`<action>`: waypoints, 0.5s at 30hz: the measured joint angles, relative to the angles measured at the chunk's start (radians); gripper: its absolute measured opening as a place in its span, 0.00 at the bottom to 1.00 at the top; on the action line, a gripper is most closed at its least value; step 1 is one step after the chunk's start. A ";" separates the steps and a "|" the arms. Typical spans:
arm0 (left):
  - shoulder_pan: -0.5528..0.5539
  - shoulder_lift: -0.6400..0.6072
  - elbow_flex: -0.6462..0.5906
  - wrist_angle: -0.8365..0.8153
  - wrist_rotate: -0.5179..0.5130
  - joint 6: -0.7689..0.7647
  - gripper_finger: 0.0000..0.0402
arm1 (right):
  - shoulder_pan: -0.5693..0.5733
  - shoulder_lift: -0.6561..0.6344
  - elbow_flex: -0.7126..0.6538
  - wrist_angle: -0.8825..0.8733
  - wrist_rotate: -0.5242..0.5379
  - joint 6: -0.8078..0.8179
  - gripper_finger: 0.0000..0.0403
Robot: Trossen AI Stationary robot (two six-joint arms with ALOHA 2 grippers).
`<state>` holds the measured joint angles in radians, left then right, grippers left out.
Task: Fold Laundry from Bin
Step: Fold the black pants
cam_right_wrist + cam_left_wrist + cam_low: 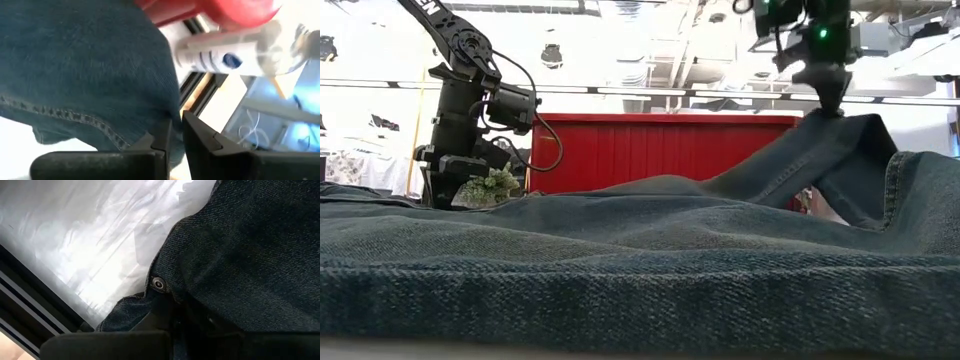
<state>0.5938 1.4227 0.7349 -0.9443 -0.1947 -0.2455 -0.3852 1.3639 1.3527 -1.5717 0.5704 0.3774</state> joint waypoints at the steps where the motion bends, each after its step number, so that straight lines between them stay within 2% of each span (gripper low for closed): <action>1: 0.000 0.000 0.000 0.000 0.000 0.000 0.01 | -0.004 -0.007 0.011 -0.001 -0.003 -0.021 0.19; 10: 0.000 0.000 0.000 0.000 0.000 0.000 0.01 | -0.076 -0.039 0.114 0.000 0.077 -0.088 0.22; 12: 0.000 0.000 0.000 0.000 0.000 0.000 0.01 | -0.088 -0.039 0.147 0.003 0.024 -0.096 0.22; 15: 0.000 0.000 0.000 0.000 0.000 0.000 0.01 | -0.070 -0.040 0.172 0.041 -0.196 -0.217 0.22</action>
<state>0.5940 1.4231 0.7349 -0.9443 -0.1944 -0.2451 -0.4555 1.3243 1.5249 -1.5307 0.3745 0.1609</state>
